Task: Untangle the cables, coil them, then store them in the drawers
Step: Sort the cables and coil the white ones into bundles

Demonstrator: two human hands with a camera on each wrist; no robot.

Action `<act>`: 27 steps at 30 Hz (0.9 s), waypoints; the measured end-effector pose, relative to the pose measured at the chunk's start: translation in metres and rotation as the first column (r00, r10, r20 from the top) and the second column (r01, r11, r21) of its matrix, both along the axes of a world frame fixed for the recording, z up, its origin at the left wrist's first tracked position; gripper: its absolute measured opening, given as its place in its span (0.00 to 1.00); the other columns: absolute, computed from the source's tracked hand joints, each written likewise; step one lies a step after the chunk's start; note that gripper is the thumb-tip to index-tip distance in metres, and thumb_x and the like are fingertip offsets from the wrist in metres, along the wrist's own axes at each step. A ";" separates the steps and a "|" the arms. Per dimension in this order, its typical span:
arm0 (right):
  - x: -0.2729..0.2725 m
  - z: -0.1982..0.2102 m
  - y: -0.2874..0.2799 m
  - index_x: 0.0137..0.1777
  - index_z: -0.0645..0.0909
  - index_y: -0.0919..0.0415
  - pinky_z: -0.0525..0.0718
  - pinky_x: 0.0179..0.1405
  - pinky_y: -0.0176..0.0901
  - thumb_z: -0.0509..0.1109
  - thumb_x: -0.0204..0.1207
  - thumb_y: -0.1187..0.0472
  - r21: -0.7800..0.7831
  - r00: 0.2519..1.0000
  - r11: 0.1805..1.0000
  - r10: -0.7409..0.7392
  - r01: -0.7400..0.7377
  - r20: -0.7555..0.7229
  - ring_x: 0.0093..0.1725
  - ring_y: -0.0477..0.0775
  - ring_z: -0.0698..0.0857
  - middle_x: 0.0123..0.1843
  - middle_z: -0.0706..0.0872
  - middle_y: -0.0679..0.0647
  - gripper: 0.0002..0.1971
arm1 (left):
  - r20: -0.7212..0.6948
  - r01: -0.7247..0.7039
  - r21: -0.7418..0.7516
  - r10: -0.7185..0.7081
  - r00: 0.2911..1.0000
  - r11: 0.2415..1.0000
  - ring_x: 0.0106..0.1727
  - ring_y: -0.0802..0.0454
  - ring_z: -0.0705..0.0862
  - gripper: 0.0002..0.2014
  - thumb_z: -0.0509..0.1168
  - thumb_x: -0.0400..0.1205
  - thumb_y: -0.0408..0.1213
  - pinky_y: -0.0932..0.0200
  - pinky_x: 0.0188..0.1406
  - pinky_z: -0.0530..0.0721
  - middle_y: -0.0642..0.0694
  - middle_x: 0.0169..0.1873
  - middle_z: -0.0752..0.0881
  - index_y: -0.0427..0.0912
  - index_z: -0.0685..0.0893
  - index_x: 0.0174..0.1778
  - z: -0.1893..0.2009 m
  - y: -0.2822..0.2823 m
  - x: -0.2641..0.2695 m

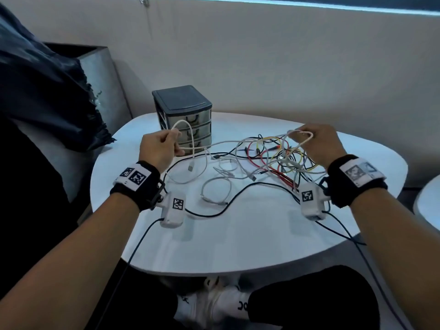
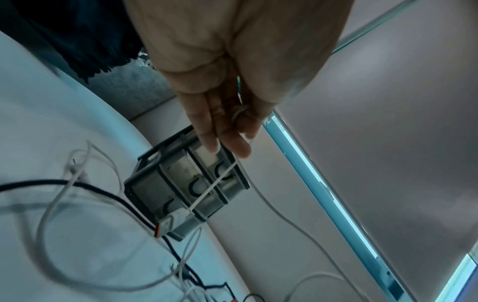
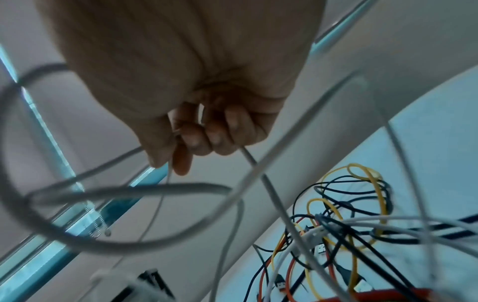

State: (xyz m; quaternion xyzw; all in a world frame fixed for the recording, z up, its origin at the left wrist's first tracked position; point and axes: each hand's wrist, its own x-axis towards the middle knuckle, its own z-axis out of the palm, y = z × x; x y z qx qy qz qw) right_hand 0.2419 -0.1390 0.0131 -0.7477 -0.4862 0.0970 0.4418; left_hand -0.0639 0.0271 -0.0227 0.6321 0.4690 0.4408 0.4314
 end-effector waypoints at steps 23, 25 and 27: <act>0.073 -0.012 -0.020 0.46 0.86 0.63 0.80 0.42 0.44 0.72 0.78 0.69 -0.406 0.985 0.903 -0.169 0.139 -0.040 0.39 0.59 0.82 0.42 0.86 0.63 0.03 | -0.352 -0.175 -0.203 0.095 0.931 0.963 0.65 0.40 0.85 0.41 0.70 0.65 0.62 0.38 0.69 0.81 0.36 0.62 0.87 0.41 0.81 0.71 -0.061 0.074 -0.080; 0.057 -0.013 -0.015 0.45 0.86 0.62 0.76 0.41 0.42 0.71 0.79 0.67 -0.420 0.991 0.901 -0.060 0.104 0.116 0.38 0.58 0.81 0.44 0.87 0.62 0.03 | -0.474 -0.154 -0.131 0.074 0.878 0.979 0.75 0.40 0.76 0.41 0.73 0.75 0.56 0.44 0.76 0.73 0.37 0.75 0.77 0.41 0.69 0.81 -0.047 0.050 -0.061; 0.034 -0.011 -0.007 0.43 0.85 0.57 0.74 0.44 0.43 0.69 0.82 0.60 -0.383 0.981 0.921 0.009 0.067 0.194 0.40 0.57 0.82 0.43 0.87 0.58 0.07 | -0.522 -0.140 0.041 0.141 0.841 0.989 0.76 0.39 0.75 0.33 0.69 0.81 0.52 0.46 0.75 0.73 0.39 0.77 0.74 0.44 0.70 0.80 -0.036 0.025 -0.039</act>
